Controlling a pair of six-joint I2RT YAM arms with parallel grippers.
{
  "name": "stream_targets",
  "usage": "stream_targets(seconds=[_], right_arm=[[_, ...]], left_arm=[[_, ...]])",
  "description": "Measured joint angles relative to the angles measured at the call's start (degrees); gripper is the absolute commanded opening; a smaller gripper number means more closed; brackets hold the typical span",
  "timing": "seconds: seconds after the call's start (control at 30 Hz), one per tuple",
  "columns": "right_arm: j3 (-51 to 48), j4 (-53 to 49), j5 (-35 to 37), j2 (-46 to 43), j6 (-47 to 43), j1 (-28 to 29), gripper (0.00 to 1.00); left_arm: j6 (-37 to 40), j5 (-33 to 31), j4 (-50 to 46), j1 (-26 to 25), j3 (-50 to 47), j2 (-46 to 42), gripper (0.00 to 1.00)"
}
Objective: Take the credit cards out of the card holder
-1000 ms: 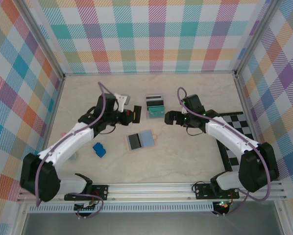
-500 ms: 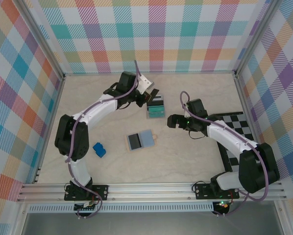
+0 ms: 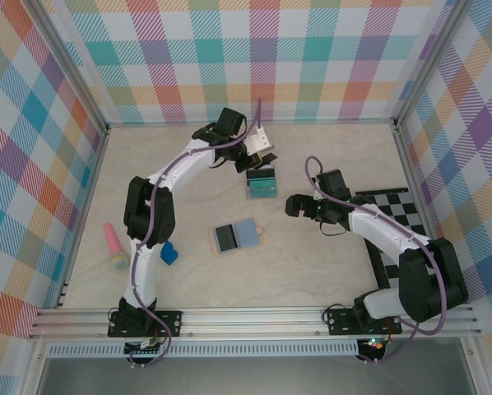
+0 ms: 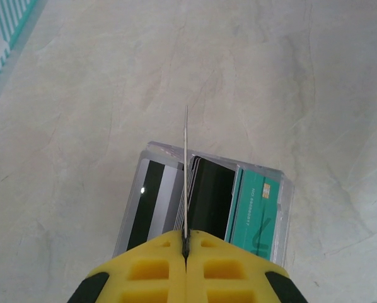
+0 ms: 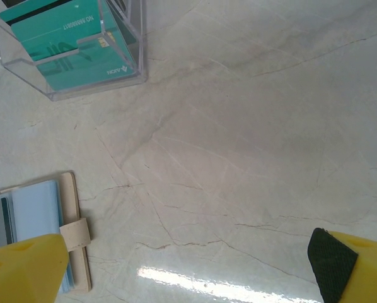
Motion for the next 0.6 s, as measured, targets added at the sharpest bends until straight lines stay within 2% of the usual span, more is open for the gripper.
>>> stream_targets(seconds=[0.4,0.6], right_arm=[[0.0,0.2,-0.4,0.8,0.0,-0.5,1.0],[0.0,0.2,-0.7,1.8,0.0,-0.5,1.0]], left_arm=[[6.0,-1.5,-7.8,0.0,7.2,5.2,0.0],[6.9,-2.3,-9.8,0.0,7.7,6.3,0.01]])
